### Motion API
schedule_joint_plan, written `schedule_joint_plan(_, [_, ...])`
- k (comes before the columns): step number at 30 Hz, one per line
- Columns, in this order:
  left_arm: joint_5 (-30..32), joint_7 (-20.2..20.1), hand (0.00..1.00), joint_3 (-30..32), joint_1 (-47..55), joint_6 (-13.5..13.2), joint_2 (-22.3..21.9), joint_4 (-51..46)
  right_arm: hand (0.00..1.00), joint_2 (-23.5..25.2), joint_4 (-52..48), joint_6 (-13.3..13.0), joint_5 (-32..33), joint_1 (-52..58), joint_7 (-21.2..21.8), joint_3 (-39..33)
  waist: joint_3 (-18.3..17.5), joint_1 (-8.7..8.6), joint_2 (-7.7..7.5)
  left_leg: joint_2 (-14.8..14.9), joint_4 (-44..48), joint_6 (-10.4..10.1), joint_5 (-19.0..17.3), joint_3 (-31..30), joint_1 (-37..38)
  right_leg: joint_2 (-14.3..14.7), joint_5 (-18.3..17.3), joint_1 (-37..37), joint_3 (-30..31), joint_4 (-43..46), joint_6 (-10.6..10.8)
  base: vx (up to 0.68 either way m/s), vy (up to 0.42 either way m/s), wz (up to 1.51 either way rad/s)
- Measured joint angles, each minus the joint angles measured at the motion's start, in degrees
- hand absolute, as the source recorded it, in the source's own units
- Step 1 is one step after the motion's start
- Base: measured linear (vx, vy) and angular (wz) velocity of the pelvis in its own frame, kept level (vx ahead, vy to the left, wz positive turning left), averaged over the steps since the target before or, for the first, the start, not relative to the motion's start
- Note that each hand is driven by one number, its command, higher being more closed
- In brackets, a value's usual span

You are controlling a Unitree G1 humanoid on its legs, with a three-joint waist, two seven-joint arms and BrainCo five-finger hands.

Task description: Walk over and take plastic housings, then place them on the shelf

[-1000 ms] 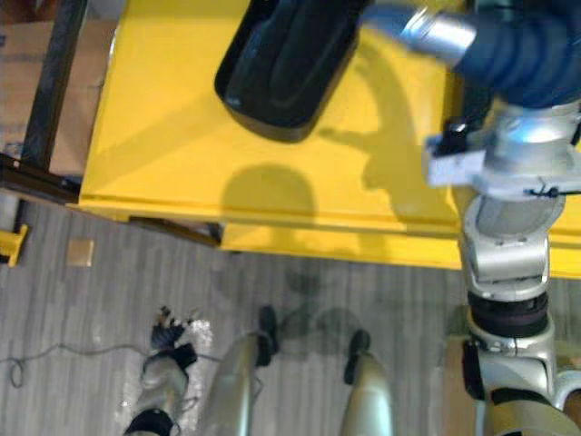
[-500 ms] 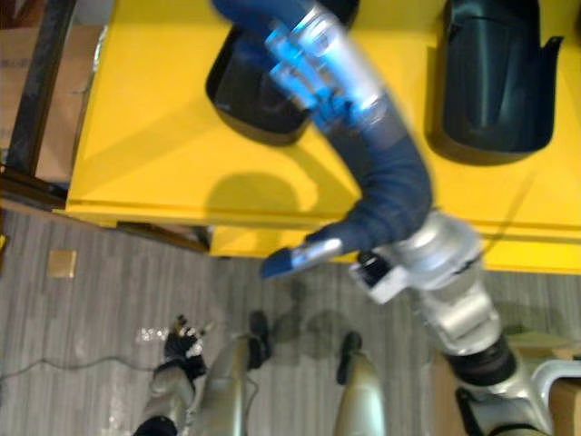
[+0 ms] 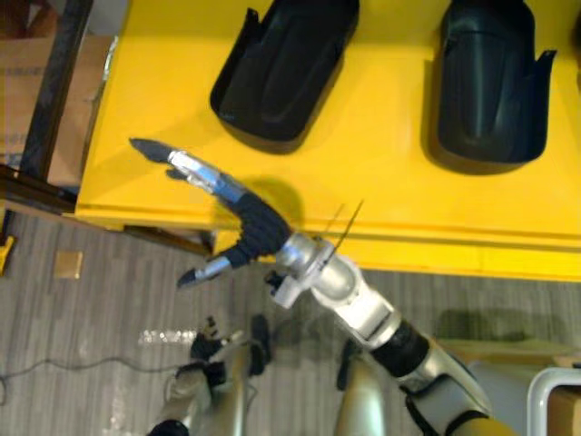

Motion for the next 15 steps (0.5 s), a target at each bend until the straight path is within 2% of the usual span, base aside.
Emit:
schedule_joint_plan(10, [0.32,1.31,0.00,0.30,1.31,0.12,-0.19,-1.37,0.00,5.85,5.77,2.31,-12.97,-0.61,-13.07,-13.20,-0.21,0.66,0.37,-0.50,-1.47,0.21,1.39,-0.32,0.31,-0.19,0.04,-0.05,-0.23,0.44,-0.16,-0.02,-0.019,0.03])
schedule_joint_plan(15, [0.31,1.65,0.00,0.36,1.59,0.12,-0.74,-2.06,0.00,7.03,8.00,4.24,-14.54,-0.88,-15.92,-17.96,-0.60,1.21,1.06,-0.57,-1.48,0.25,1.42,-0.32,0.36,-0.18,0.01,-0.06,-0.24,0.50,-0.20,0.01,-0.005,0.00])
